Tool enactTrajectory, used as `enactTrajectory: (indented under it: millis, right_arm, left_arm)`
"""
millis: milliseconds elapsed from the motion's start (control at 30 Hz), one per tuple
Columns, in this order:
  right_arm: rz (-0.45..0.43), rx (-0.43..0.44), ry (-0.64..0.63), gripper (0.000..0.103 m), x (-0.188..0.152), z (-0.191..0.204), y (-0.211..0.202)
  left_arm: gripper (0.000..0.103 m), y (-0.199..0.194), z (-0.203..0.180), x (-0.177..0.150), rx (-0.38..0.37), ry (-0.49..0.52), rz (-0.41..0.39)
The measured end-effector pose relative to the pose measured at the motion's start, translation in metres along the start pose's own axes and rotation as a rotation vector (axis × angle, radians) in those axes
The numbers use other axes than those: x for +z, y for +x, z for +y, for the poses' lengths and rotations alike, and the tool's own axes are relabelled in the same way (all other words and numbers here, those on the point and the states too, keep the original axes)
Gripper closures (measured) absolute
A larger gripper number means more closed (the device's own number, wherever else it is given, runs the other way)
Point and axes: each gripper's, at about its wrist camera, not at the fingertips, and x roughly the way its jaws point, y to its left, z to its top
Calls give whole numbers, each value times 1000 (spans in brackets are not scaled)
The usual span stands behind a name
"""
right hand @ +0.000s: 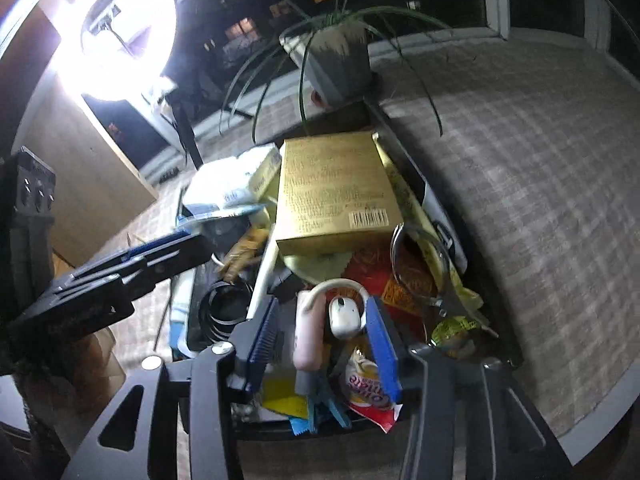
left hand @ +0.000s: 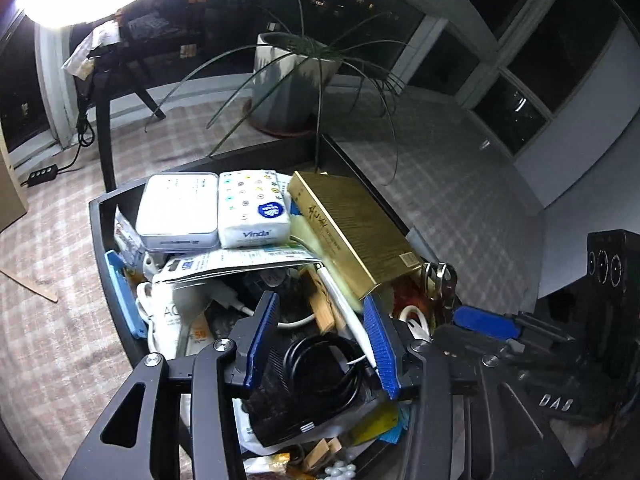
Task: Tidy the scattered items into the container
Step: 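Carry clothespin and earbud to the black tray and open both tools, then move the left tool to the white paper packet and grasp its edge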
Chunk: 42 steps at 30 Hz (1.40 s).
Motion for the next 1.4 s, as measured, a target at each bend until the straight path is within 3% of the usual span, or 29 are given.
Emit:
enactTrajectory:
  millis: [233, 533, 767, 900, 1033, 1133, 1233, 1400]
  right_arm:
    - [-8, 6, -8, 61, 4, 12, -4]
    - [9, 58, -121, 61, 12, 76, 13]
    - [53, 118, -241, 61, 17, 148, 43]
    - [86, 145, -306, 61, 19, 186, 66]
    - [145, 195, -361, 61, 17, 233, 95]
    - [197, 233, -395, 61, 13, 264, 121]
    - [274, 260, -377, 61, 10, 289, 153]
    - [343, 310, -381, 61, -1, 327, 189]
  left_arm:
    - [55, -24, 33, -6, 37, -43, -18]
    - [55, -70, 110, -27, 138, -130, -54]
    - [55, -112, 200, -51, 234, -240, -73]
    - [55, -136, 269, -67, 326, -319, -86]
    - [55, -154, 329, -80, 349, -380, -90]
    - [49, -166, 373, -87, 367, -399, -92]
    - [49, -172, 417, -93, 381, -439, -85]
    - [48, -167, 452, -100, 394, -429, -48]
